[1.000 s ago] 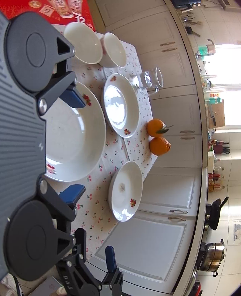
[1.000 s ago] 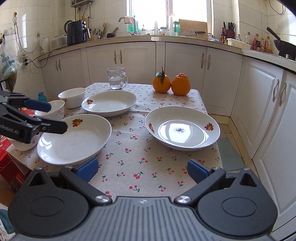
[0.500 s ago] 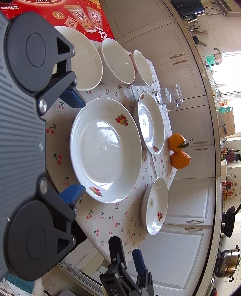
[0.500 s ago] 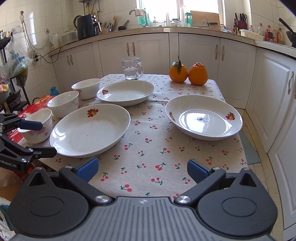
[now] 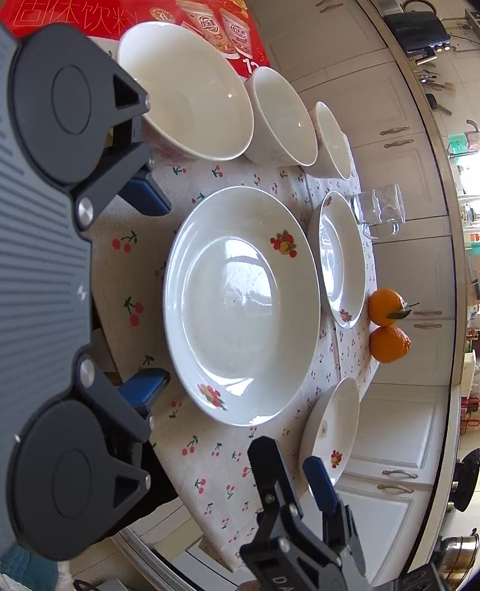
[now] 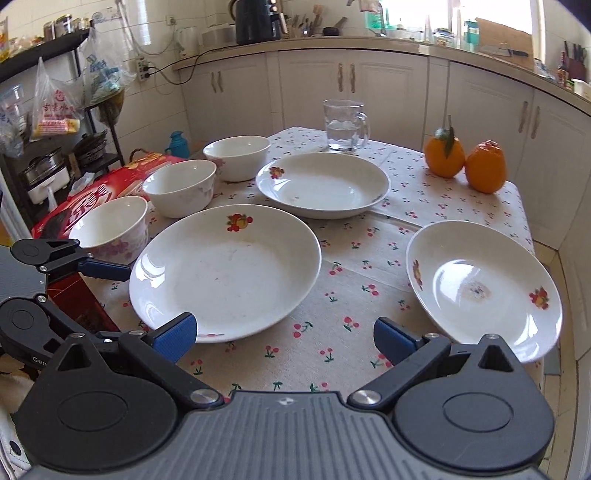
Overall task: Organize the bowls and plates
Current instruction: 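Grasp the rim of the large fruit-decal white plate with the right gripper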
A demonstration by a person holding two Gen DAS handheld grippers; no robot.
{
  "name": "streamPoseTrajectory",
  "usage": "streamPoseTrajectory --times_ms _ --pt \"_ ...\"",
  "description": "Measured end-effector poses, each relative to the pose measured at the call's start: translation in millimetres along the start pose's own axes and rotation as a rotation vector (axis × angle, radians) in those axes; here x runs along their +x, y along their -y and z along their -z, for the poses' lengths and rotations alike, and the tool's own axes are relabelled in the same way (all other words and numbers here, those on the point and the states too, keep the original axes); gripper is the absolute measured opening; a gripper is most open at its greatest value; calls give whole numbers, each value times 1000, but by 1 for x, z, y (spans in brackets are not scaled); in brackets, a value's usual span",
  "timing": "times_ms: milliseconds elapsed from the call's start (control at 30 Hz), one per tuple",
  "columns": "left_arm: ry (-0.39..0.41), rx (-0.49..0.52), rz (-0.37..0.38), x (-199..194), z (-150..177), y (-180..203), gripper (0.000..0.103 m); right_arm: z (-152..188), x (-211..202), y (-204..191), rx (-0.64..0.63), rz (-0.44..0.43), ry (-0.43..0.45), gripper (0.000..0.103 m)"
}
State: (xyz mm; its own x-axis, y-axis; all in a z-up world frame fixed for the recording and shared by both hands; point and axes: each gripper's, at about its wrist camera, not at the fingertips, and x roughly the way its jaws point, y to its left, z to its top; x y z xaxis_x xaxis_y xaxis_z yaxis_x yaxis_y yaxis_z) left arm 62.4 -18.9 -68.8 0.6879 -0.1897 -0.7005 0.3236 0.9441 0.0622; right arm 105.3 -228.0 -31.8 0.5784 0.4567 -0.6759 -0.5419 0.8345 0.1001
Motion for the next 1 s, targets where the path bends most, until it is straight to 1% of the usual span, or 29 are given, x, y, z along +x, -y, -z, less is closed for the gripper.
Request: streamPoseTrajectory --times_ms 200,400,533,600,767,833,900,1000 --pt "-11 -29 -11 6 -5 1 89 -25 32 9 -64 -116 -74 103" --pt "-24 -30 -22 11 -7 4 89 -52 63 17 -154 -177 -144 103" --pt "-29 -26 -24 13 -9 7 89 -66 85 20 -198 -234 -194 103" --pt "-31 -26 -25 13 -10 7 89 -72 95 20 -218 -248 -215 101" --pt "-29 -14 -25 14 -11 9 88 -84 114 23 -249 -284 -244 91" --pt "-27 -8 -26 13 -11 11 87 -90 120 25 -258 -303 -254 90" --pt "-27 -7 -25 13 -11 11 86 -94 126 27 -262 -332 -265 83" --pt "-28 -12 -17 13 -11 10 86 -99 136 30 -259 -352 -286 76"
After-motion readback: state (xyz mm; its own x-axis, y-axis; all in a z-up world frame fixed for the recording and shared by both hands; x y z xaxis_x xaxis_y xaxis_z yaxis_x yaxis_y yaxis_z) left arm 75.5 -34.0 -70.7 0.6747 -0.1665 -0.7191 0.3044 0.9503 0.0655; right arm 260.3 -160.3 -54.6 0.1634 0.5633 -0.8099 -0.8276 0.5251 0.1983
